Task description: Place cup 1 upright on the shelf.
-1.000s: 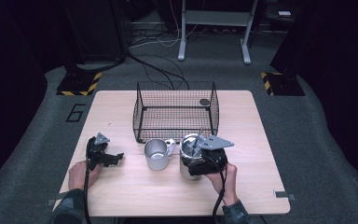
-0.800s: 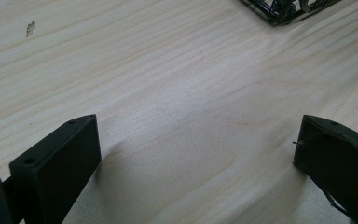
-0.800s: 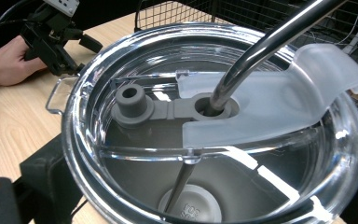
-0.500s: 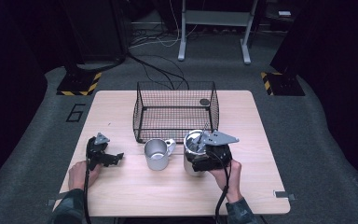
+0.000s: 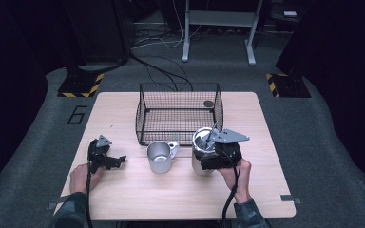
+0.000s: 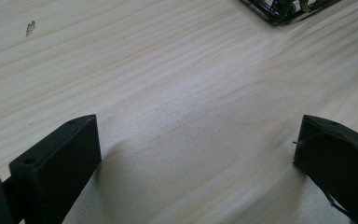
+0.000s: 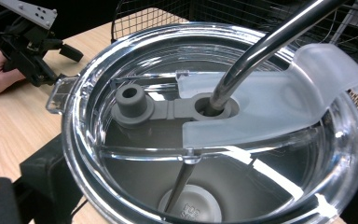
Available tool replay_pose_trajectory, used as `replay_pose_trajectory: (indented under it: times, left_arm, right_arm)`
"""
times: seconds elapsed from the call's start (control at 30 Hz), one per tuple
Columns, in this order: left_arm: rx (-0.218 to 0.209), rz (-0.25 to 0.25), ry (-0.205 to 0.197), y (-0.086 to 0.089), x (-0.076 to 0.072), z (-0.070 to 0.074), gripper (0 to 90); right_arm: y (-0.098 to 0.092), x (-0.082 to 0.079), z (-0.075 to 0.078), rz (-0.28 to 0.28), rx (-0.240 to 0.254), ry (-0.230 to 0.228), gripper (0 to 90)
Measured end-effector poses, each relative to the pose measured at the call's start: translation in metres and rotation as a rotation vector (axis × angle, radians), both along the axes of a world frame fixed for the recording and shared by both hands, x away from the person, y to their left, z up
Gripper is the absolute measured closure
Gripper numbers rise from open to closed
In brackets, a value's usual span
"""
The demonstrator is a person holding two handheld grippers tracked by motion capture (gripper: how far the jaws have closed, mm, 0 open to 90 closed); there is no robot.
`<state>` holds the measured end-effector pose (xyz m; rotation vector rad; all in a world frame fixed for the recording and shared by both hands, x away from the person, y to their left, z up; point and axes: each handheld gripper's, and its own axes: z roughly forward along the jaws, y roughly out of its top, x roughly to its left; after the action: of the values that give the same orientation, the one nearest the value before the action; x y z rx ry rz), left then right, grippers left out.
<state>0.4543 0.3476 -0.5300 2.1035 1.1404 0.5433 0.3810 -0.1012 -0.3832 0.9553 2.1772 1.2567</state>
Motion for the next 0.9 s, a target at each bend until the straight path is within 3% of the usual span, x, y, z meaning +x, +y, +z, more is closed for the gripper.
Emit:
replay_pose_trajectory:
  times: [0.9]
  left_arm:
    - [-0.003, 0.001, -0.002, 0.0, 0.0, 0.0, 0.3]
  right_arm:
    - [-0.011, 0.015, 0.023, -0.028, -0.002, -0.009, 3.3]
